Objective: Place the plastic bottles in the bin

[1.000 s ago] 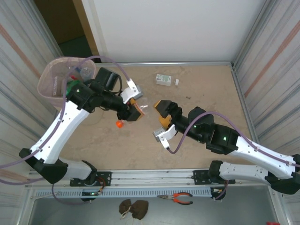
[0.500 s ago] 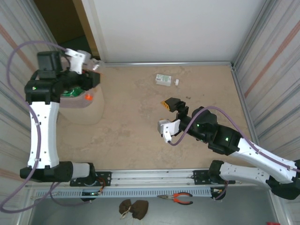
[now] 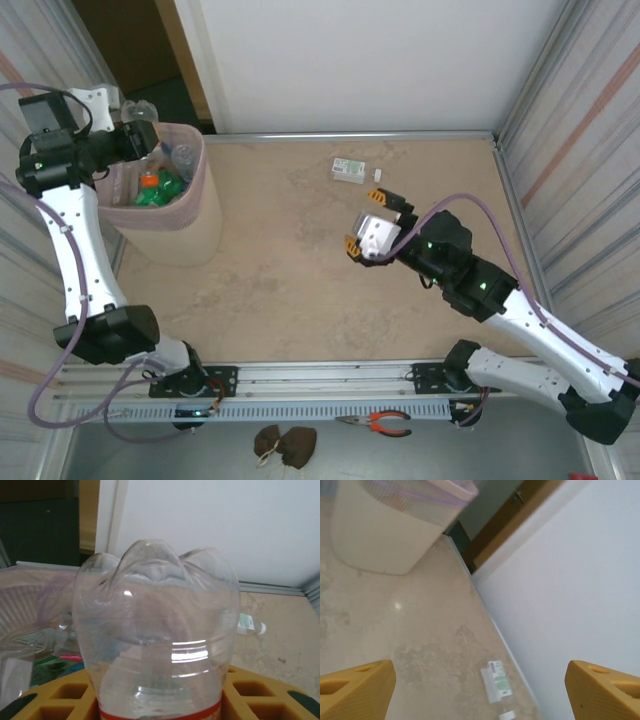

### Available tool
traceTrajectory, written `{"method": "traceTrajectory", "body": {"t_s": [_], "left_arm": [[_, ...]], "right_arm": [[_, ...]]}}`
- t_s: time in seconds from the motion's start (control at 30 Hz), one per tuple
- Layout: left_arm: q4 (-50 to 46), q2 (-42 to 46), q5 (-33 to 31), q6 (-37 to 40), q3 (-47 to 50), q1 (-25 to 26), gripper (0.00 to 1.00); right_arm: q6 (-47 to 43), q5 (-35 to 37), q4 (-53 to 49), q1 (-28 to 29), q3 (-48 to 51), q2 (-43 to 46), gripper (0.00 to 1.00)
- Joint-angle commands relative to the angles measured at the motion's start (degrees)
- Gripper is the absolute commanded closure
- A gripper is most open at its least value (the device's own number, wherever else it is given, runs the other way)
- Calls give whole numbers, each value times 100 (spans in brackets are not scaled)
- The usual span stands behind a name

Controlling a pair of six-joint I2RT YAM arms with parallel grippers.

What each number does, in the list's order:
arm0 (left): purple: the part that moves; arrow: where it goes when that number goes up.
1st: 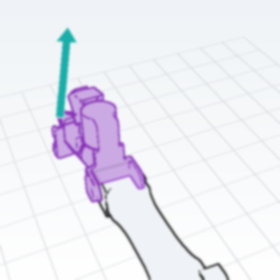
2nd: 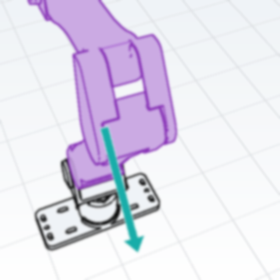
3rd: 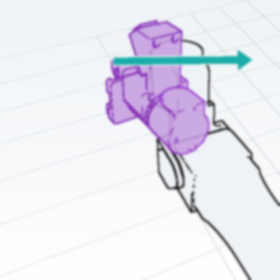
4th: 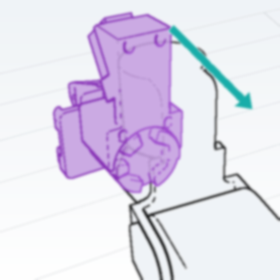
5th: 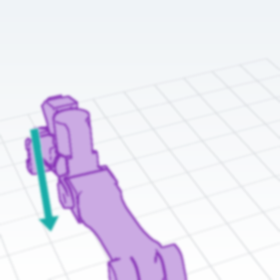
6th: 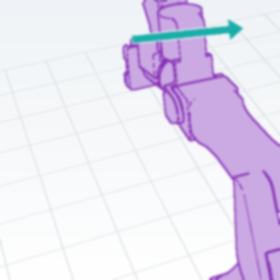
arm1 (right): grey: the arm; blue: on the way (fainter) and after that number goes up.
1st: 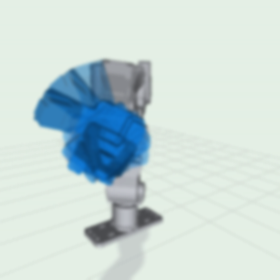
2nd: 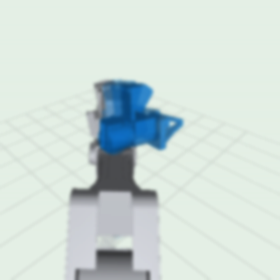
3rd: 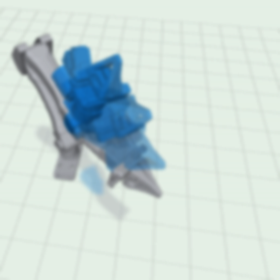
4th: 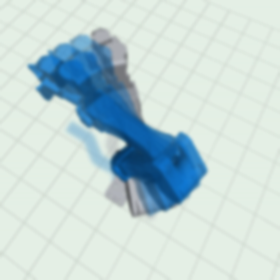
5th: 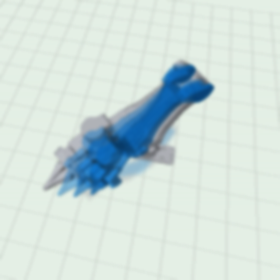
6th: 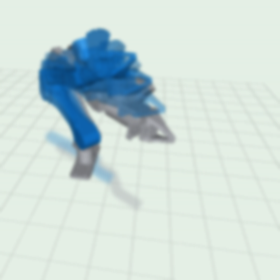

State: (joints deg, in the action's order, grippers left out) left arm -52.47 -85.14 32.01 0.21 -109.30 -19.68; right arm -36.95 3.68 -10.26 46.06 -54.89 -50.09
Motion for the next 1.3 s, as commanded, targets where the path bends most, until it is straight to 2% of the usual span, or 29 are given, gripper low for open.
{"method": "traceTrajectory", "body": {"t_s": [0.0, 0.1, 0.37, 0.6, 0.73, 0.87, 1.0, 1.17, 1.27], "left_arm": [[78, -43, -388, 227, -196, -70, 55], [-10, -171, -728, 373, -277, -141, 55], [-430, -610, -1755, 885, -563, -230, 56], [-38, -767, -2508, 1187, -219, -236, 57], [332, -758, -2659, 1249, 121, -229, 56], [889, -528, -2489, 1488, 779, -230, 53], [1110, -361, -2801, 1632, 1200, -234, 49], [1359, -10, -2856, 1722, 1562, -231, 37], [1509, 271, -2662, 1656, 1640, -234, 29]], "right_arm": [[1766, -637, 328, -589, -6, -151, 13], [2417, -1239, 493, -1055, 47, -325, 13], [3183, -2305, 1027, -1930, 276, -625, 13], [3042, -2305, 1125, -2016, 408, -625, 12], [3009, -2312, 1105, -2017, 434, -625, 11], [3072, -2378, 1152, -2027, 478, -625, 11], [3082, -2426, 1159, -2027, 440, -625, 11], [3084, -2410, 1219, -2057, 453, -614, 11], [3104, -2429, 1228, -2075, 449, -613, 11]]}}
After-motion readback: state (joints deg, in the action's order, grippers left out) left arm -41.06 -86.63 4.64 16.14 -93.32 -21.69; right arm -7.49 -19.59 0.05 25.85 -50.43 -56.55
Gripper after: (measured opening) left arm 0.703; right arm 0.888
